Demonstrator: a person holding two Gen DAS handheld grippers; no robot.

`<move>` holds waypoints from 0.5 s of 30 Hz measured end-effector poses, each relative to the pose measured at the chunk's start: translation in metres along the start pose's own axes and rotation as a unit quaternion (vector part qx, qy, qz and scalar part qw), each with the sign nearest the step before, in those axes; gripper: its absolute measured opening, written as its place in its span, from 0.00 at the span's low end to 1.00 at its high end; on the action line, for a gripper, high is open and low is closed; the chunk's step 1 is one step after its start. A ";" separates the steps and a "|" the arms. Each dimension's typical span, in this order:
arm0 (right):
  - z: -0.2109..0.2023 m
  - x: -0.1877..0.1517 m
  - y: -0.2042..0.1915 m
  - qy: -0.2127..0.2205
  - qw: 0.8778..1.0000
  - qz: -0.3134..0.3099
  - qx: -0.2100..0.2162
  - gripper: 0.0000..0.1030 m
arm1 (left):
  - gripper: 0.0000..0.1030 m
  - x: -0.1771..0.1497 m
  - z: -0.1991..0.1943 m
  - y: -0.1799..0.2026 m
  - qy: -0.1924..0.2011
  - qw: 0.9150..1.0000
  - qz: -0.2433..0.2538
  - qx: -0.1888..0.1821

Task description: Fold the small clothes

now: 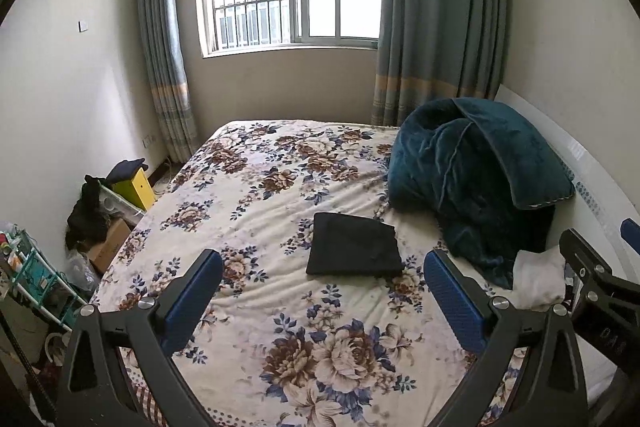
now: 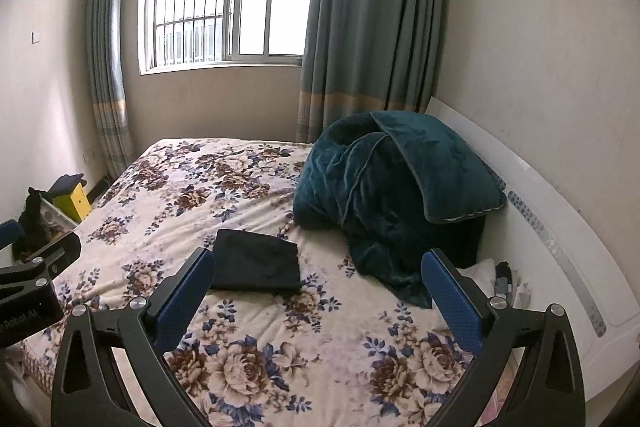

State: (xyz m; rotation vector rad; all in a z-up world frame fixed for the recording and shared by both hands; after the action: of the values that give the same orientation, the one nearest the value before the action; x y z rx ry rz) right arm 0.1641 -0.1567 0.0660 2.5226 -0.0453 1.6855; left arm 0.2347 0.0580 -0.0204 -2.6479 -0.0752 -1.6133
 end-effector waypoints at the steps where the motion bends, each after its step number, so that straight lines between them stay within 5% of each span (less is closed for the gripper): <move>1: -0.001 0.001 0.001 0.001 1.000 0.000 0.002 1.00 | 1.00 0.000 -0.001 0.000 0.000 1.000 0.000 0.001; 15: 0.004 0.009 0.004 0.008 1.000 -0.002 0.017 1.00 | 1.00 0.001 -0.008 -0.004 0.003 1.000 0.000 0.007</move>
State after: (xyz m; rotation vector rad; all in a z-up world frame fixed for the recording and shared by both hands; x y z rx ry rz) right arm 0.1708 -0.1611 0.0726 2.5315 -0.0118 1.7190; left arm 0.2284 0.0612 -0.0158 -2.6329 -0.0863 -1.6157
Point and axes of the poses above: each gripper's, at about its wrist camera, not at the fingertips, and z roughly the way its jaws point, y to its right, x to its top, the point moved 4 cm from there along z, roughly the way its jaws point, and after that the axes turned 10 degrees about y, right-handed, at the moved point
